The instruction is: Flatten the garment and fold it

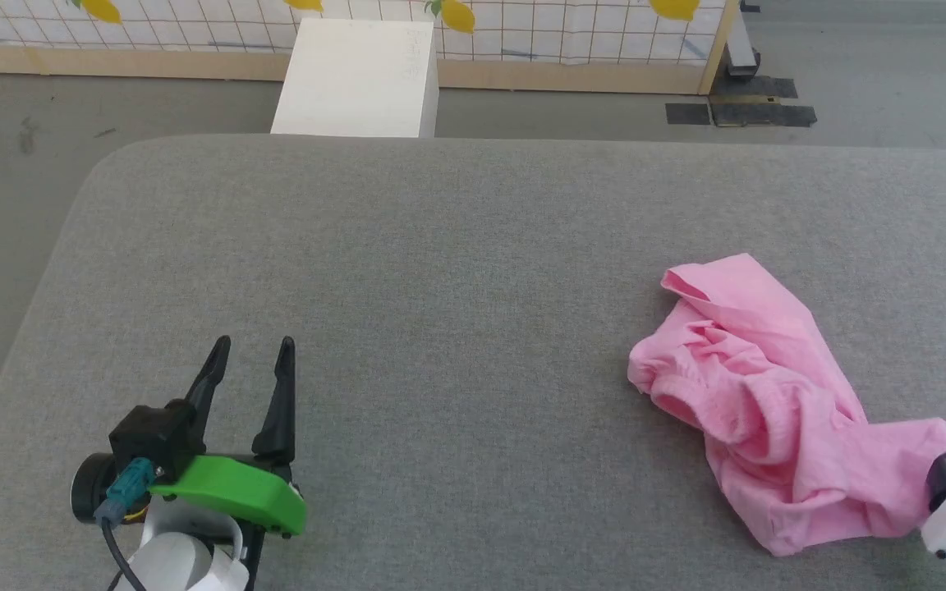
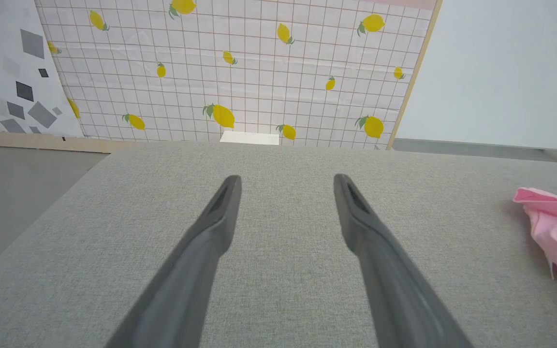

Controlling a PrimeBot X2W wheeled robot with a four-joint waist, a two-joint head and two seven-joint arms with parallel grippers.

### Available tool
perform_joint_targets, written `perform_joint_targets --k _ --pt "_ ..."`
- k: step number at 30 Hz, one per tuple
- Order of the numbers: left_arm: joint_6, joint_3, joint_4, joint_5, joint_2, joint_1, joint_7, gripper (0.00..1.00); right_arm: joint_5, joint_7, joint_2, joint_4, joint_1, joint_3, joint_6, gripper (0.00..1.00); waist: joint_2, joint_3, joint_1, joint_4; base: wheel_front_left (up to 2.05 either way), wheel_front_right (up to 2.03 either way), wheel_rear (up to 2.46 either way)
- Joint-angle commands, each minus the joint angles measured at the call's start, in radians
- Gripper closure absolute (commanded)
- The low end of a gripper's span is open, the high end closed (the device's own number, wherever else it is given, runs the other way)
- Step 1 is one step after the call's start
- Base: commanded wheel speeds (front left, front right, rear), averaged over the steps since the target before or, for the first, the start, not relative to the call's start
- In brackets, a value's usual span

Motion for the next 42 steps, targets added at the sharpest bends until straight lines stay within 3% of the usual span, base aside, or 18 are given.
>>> perform_joint_targets --k 1,5,8,12,19,28,29,31,34,42 --pt "0.009 0.0 -0.003 0.0 0.007 0.016 0.003 0.0 -0.008 -0.025 0.006 -0.021 0.002 -0.006 -0.002 0.0 0.0072 -0.003 0.0 0.0 0.0 0.0 0.0" --pt "0.012 -0.003 -0.002 -0.003 0.008 0.023 0.005 0.0 -0.021 -0.062 0.015 -0.105 -0.002 0.008 -0.002 0.0 0.0072 -0.016 0.0 0.0 0.0 0.0 0.0" --pt "0.016 -0.006 -0.003 -0.005 0.007 0.029 0.008 0.0 -0.021 -0.034 0.018 -0.193 -0.002 0.075 -0.002 0.0 0.0072 -0.028 0.0 -0.001 0.0 0.0 0.0" --pt "0.021 -0.011 -0.006 -0.006 0.008 0.036 0.012 0.0 -0.007 0.104 -0.001 -0.309 0.003 0.25 -0.002 0.0 0.0072 -0.042 0.0 -0.004 0.0 0.0 0.0" --pt "0.023 -0.025 -0.012 -0.006 0.004 0.032 0.019 0.0 0.067 0.413 -0.13 -0.412 -0.028 0.525 -0.002 0.0 0.0072 -0.048 0.0 0.007 0.0 0.0 0.0" --pt "0.022 -0.032 -0.009 -0.009 -0.003 0.02 0.015 0.0 0.125 0.613 -0.25 -0.353 -0.071 0.685 -0.002 0.0 0.0072 -0.021 0.0 0.032 0.0 0.0 0.0" --pt "0.021 -0.033 -0.007 -0.01 -0.004 0.017 0.015 0.0 0.128 0.625 -0.258 -0.336 -0.075 0.696 -0.002 0.18 0.0072 -0.019 0.0 0.035 0.0 0.0 0.0" --pt "0.018 -0.034 -0.003 -0.01 -0.005 0.013 0.013 0.0 0.14 0.637 -0.265 -0.313 -0.084 0.711 -0.002 1.0 0.0072 -0.015 0.0 0.039 0.0 0.0 0.0" --pt "0.016 -0.034 0.004 -0.011 -0.005 0.007 0.011 0.0 0.16 0.614 -0.262 -0.299 -0.108 0.73 -0.002 1.0 0.0072 -0.014 0.0 0.042 0.0 0.0 0.0" --pt "0.02 -0.034 0.012 -0.01 0.001 0.007 0.01 0.0 0.191 0.398 -0.217 -0.276 -0.259 0.879 -0.002 1.0 0.0072 -0.029 0.0 0.03 0.0 0.0 0.0"
